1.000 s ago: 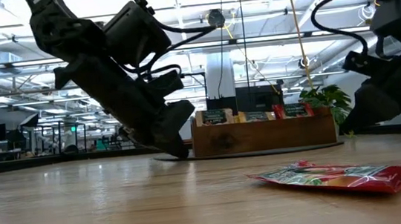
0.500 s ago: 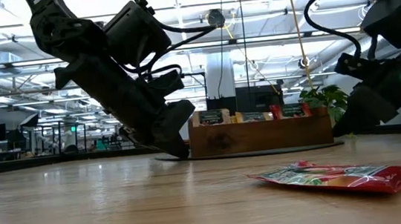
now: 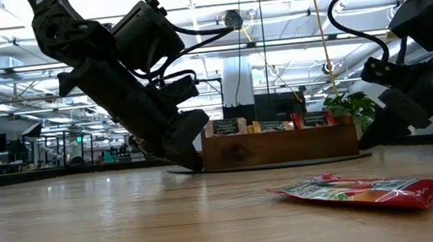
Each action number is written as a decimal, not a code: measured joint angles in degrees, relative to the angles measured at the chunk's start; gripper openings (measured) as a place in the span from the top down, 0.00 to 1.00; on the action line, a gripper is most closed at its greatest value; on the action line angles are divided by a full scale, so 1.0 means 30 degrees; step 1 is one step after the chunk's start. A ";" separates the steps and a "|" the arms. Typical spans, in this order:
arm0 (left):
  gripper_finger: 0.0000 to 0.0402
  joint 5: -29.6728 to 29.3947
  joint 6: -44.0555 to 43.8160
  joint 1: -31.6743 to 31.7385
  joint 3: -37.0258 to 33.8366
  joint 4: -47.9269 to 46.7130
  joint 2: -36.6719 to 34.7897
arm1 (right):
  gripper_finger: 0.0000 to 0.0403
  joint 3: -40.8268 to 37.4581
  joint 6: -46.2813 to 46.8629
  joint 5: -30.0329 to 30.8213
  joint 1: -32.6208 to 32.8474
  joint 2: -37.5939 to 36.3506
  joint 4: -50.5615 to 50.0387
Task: Pick & Place Tea
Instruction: Adjust the wooden organizer on the table to align the position, then put the red tea packet into the right section of the wooden organizer
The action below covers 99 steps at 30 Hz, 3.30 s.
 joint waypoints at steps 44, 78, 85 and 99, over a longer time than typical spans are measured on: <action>0.98 -0.2393 0.1139 -0.0769 -0.0036 -0.0029 0.0058 | 1.00 0.0000 0.0358 -0.0642 0.0015 -0.0095 0.0787; 0.90 -0.3299 0.0761 -0.3062 0.0006 -0.3901 -0.3031 | 1.00 0.0036 0.1336 0.0724 0.2246 -0.2628 -0.1808; 0.90 -0.1488 0.2031 -0.5757 -0.0007 -0.3564 -0.4422 | 1.00 0.0029 0.1786 -0.0002 0.5236 -0.4150 -0.0536; 0.98 0.3878 0.4472 -0.8595 0.0002 0.3089 -0.1989 | 1.00 0.3491 0.0017 -0.1841 1.0813 0.6422 0.7621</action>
